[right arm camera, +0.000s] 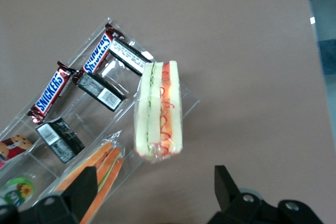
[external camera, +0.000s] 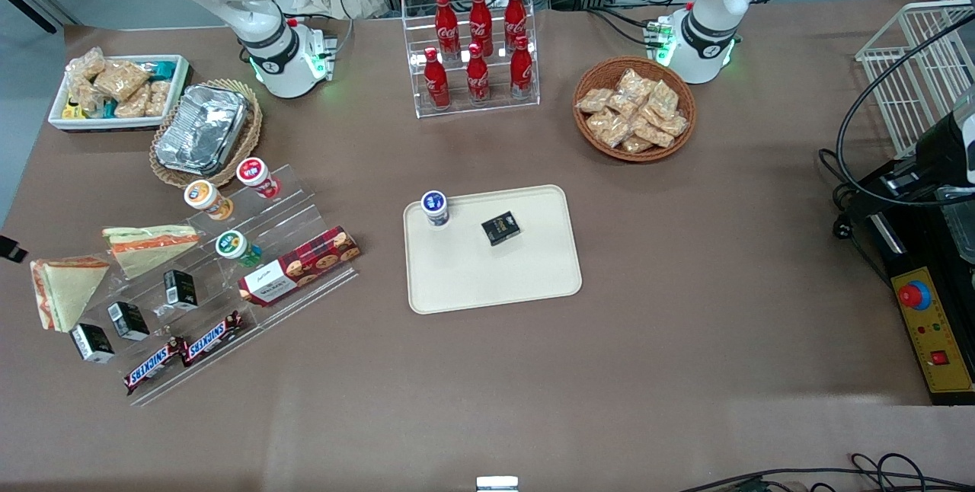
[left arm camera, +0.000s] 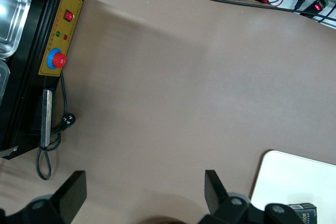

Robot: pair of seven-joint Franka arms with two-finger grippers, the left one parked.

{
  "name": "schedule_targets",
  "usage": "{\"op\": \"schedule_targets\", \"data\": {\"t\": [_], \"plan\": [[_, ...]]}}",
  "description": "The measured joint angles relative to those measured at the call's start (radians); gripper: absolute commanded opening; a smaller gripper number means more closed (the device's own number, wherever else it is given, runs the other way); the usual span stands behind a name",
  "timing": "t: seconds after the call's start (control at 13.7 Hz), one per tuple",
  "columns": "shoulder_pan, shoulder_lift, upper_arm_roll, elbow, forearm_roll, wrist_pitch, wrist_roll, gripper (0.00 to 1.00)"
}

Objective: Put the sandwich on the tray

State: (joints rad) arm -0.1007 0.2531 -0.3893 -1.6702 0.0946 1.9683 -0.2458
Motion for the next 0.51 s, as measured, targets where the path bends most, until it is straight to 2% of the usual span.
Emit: {"op": "schedule_targets", "data": {"t": [0.29,0.51], "plan": [[-0.017,0.038,-0.001,-0.062,0.082,0.089,-0.055,0.98],[-0.035,0.039,-0.003,-0.13,0.107,0.154,-0.12,0.98]]}}
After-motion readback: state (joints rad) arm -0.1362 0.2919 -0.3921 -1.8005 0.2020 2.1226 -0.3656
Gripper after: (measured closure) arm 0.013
